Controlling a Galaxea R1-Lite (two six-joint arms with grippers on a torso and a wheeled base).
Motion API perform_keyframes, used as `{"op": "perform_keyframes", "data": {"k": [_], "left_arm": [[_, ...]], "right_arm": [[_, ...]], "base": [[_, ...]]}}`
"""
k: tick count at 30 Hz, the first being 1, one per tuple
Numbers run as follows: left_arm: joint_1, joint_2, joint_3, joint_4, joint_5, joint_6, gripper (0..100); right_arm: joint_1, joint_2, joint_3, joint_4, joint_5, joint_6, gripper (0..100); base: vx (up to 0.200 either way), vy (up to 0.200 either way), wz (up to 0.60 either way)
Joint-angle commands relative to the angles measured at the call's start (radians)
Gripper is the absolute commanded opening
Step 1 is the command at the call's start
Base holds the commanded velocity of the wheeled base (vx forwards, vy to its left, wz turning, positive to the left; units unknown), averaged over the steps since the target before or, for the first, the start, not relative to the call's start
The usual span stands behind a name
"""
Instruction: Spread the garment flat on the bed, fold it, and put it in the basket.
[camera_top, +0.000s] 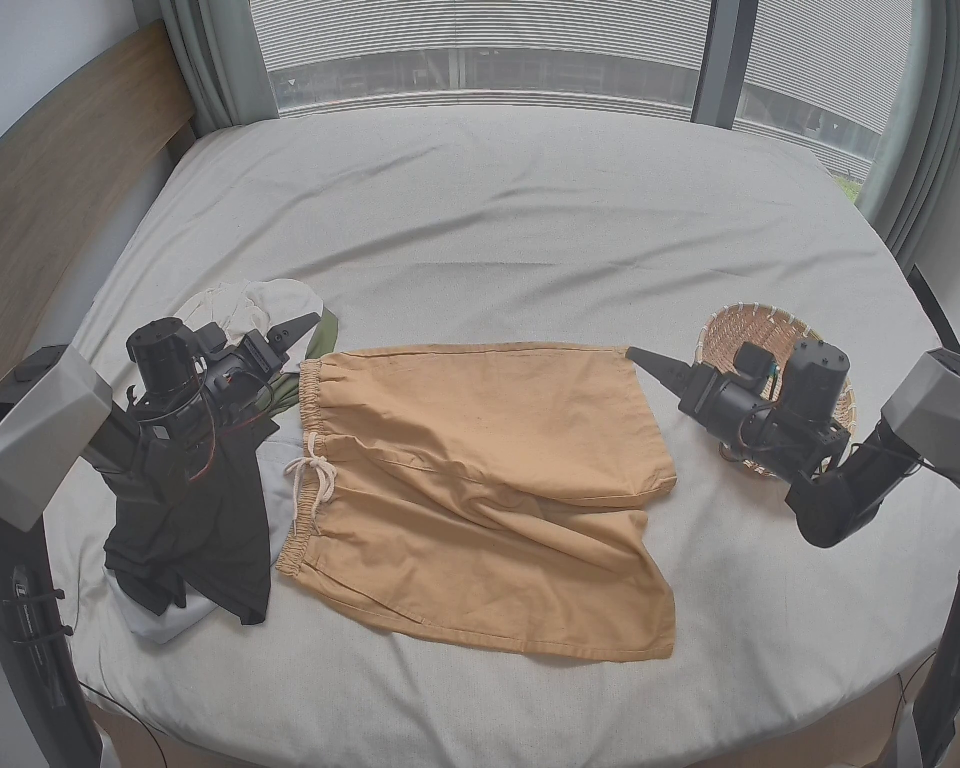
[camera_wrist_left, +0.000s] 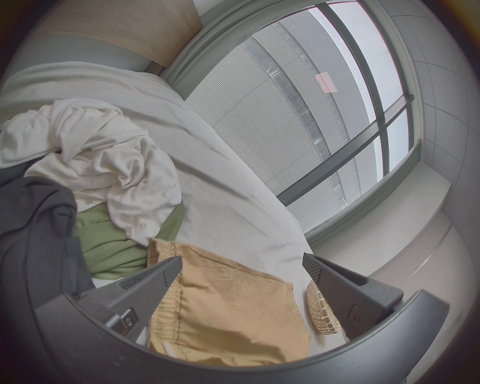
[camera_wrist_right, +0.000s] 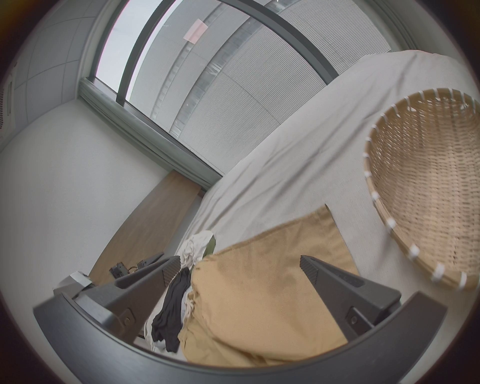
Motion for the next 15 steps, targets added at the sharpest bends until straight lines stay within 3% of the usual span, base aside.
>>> {"op": "perform_keyframes", "data": {"k": [1, 6, 8, 9, 15], "left_arm": [[0.01, -0.128, 0.222, -0.036, -0.019, 0.031, 100], [0.012, -0.2, 0.463, -0.13, -0.126, 0.112, 100], [0.013, -0.209, 0.492, -0.145, -0.144, 0.12, 100], [0.013, -0.22, 0.553, -0.182, -0.194, 0.126, 100], [0.019, -0.212, 0.679, -0.32, -0.243, 0.129, 100]], "right_arm": [[0.011, -0.053, 0.166, -0.033, 0.0, -0.026, 100], [0.013, -0.015, 0.289, -0.065, 0.0, -0.031, 100], [0.014, -0.013, 0.296, -0.064, 0.0, -0.031, 100], [0.016, 0.001, 0.312, -0.065, 0.0, -0.034, 100], [0.017, 0.082, 0.353, -0.065, 0.0, -0.075, 100]], "base": [[0.0, 0.0, 0.0], [0.0, 0.0, 0.0], [0.0, 0.0, 0.0], [0.0, 0.0, 0.0], [0.0, 0.0, 0.0]]}}
